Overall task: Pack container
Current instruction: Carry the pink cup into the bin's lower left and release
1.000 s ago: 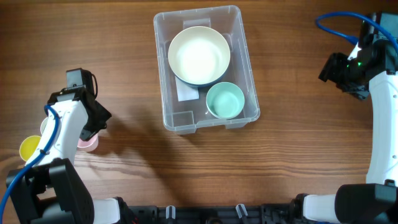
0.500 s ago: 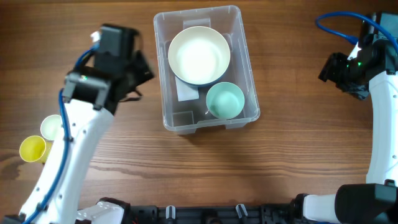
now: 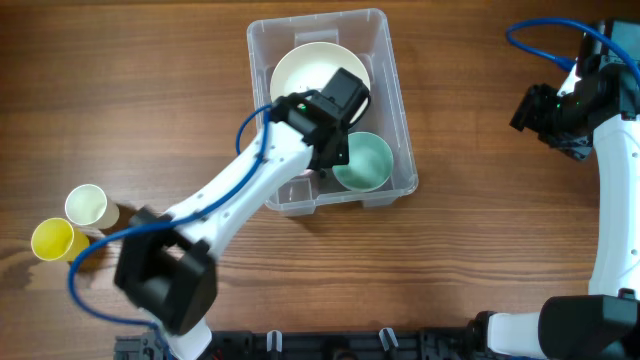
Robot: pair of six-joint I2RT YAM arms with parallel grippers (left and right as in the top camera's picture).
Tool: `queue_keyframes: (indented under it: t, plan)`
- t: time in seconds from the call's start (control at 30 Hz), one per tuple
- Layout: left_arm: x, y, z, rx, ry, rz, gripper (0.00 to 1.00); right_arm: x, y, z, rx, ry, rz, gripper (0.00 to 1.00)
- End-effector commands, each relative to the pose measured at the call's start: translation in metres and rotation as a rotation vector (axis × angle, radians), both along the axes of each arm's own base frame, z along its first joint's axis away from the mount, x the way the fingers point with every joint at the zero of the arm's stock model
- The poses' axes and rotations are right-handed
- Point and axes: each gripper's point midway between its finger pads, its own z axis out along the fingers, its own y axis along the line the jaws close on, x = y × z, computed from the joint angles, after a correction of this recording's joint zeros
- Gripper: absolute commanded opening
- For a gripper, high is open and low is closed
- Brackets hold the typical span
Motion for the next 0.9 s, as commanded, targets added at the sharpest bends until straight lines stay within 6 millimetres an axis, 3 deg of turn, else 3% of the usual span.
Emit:
queue_keyframes:
  t: [0.0, 0.17, 0.23, 0.33, 0.43, 0.47, 0.53, 0.6, 0.7, 0.73, 0.8, 0.87]
  plan:
    - [-0.004, 0.006, -0.033, 0.061, 0.086, 0.019, 0.04, -0.001, 0.002, -0.001, 0.002, 0.000, 0.020, 0.71]
    - [-0.005, 0.007, -0.039, 0.071, 0.102, 0.019, 0.06, -0.001, 0.002, -0.001, 0.002, -0.001, 0.020, 0.71]
    - [-0.004, 0.009, -0.039, 0.072, 0.103, 0.021, 0.54, -0.001, 0.002, -0.001, 0.002, -0.001, 0.020, 0.71]
    - [0.000, 0.012, -0.029, 0.054, 0.081, 0.033, 0.62, -0.001, 0.002, -0.001, 0.002, -0.001, 0.020, 0.71]
    - [0.015, 0.018, 0.008, 0.011, -0.008, 0.062, 0.70, -0.001, 0.002, -0.001, 0.002, 0.000, 0.020, 0.71]
    - [0.024, 0.028, 0.031, 0.016, -0.075, 0.084, 0.70, -0.001, 0.002, -0.001, 0.002, 0.000, 0.020, 0.71]
    - [0.041, 0.060, 0.086, 0.026, -0.226, 0.164, 0.70, -0.001, 0.002, -0.001, 0.002, 0.000, 0.020, 0.71]
    - [0.048, 0.108, 0.139, 0.021, -0.359, 0.267, 0.70, -0.001, 0.002, -0.001, 0.002, 0.000, 0.020, 0.71]
    - [0.041, 0.191, 0.182, 0.025, -0.453, 0.463, 0.70, -0.001, 0.002, -0.001, 0.002, 0.000, 0.020, 0.71]
    - [0.034, 0.226, 0.189, 0.033, -0.461, 0.554, 0.70, -0.001, 0.002, -0.001, 0.001, -0.001, 0.021, 0.71]
    - [0.022, 0.273, 0.189, 0.022, -0.432, 0.680, 0.70, -0.001, 0.002, -0.001, 0.002, -0.001, 0.020, 0.71]
    - [0.007, 0.316, 0.170, -0.013, -0.345, 0.809, 0.70, -0.001, 0.002, -0.001, 0.002, -0.001, 0.020, 0.71]
